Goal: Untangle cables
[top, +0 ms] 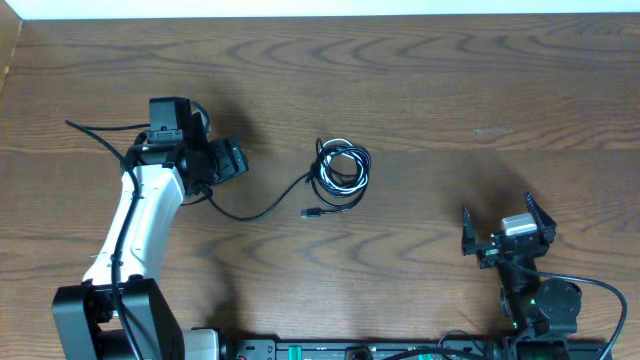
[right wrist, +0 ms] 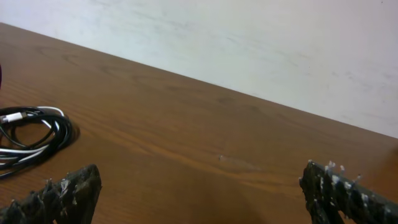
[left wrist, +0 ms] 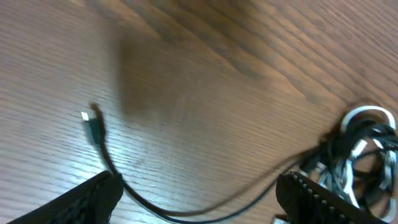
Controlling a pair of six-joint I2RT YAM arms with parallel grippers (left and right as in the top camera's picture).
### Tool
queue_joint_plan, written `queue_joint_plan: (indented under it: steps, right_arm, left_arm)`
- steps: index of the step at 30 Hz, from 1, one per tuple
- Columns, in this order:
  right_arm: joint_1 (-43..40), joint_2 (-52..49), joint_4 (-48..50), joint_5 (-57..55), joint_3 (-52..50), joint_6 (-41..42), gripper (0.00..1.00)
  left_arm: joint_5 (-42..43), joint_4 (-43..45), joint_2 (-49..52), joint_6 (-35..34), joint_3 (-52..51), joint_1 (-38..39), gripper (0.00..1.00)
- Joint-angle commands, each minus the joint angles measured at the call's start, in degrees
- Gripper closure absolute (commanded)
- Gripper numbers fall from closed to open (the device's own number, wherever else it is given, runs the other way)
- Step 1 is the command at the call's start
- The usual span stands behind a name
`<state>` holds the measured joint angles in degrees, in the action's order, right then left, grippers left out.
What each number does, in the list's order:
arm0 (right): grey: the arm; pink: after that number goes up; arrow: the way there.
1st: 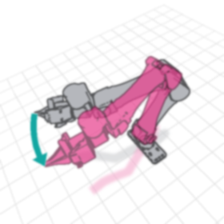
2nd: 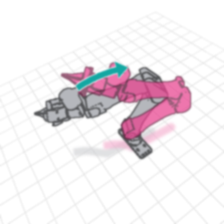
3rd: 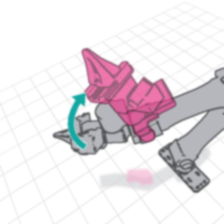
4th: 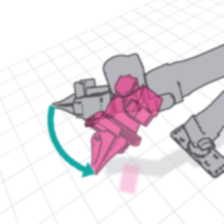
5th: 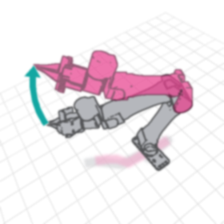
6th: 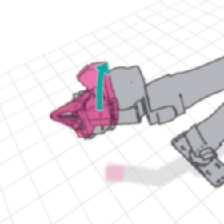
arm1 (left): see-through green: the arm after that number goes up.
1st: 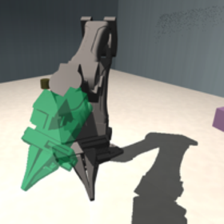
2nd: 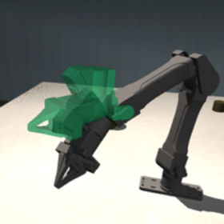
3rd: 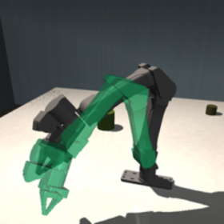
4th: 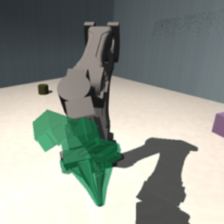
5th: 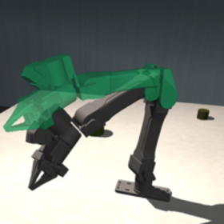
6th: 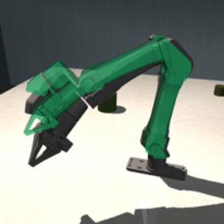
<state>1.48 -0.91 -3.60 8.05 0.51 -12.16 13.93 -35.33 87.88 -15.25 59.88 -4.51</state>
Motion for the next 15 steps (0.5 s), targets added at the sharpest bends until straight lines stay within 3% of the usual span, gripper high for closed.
queue_joint_plan:
  steps: [1, 15]
  right_arm:
    - [0.3, 0.2, -0.1, 0.0, -0.2, -0.1, 0.01]
    - [0.3, 0.2, -0.1, 0.0, -0.2, -0.1, 0.01]
  left_arm:
    - [-5.6, 0.3, 0.1, -0.1, 1.1, -0.3, 0.15]
    - [-5.7, 0.7, 0.1, -0.1, 1.1, -0.3, 0.14]
